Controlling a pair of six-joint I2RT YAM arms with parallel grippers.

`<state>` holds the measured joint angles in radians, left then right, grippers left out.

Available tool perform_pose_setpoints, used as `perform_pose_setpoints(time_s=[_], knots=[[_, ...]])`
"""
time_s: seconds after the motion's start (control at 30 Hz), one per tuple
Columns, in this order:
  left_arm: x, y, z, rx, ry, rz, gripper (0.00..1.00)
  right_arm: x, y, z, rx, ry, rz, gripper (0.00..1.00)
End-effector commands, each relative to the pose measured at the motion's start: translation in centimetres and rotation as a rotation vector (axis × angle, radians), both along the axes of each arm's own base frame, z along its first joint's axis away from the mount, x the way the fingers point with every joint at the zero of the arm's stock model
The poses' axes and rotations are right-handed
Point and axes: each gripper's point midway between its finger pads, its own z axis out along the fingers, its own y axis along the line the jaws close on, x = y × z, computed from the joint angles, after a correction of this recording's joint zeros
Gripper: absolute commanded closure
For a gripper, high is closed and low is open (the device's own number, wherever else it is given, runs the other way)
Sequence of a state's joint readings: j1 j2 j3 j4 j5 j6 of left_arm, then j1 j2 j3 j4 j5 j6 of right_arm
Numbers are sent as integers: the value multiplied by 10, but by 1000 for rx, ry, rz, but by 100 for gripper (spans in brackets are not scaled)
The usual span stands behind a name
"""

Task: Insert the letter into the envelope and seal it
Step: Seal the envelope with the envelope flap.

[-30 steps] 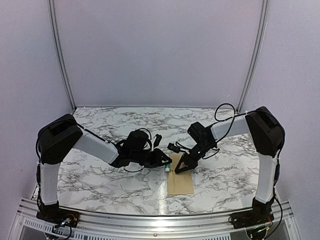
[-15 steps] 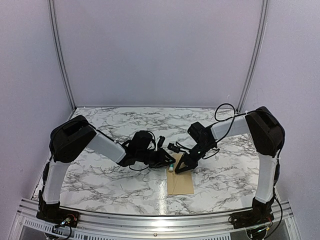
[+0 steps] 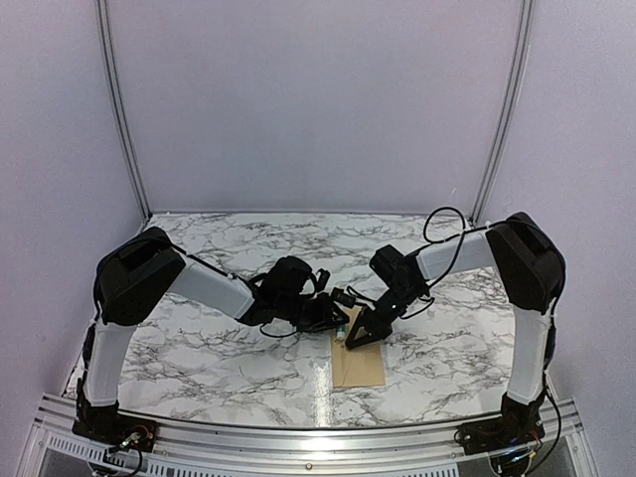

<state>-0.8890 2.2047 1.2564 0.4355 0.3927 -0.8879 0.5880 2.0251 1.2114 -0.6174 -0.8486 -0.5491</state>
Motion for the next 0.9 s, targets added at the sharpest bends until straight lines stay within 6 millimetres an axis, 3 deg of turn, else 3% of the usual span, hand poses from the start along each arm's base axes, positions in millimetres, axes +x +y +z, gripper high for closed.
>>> perform_pose_setpoints(time_s=[0.0, 0.23, 0.47, 0.57, 0.73, 0.87], knots=[[-5, 28, -36, 199, 46, 46, 100, -27, 1, 5, -2, 42, 60, 91], [-4, 30, -35, 223, 33, 44, 100, -23, -5, -3, -53, 6, 39, 91], [-4, 30, -31, 251, 7, 21, 100, 32, -20, -2, -90, -98, -133, 92], [-4, 31, -31, 261, -1, 11, 100, 46, -23, 3, -83, -123, -162, 92], [-4, 32, -34, 273, 0, 2, 100, 48, -20, 1, -82, -116, -152, 92], [-3, 31, -32, 270, -3, 5, 100, 37, -20, 4, -65, -100, -124, 91]])
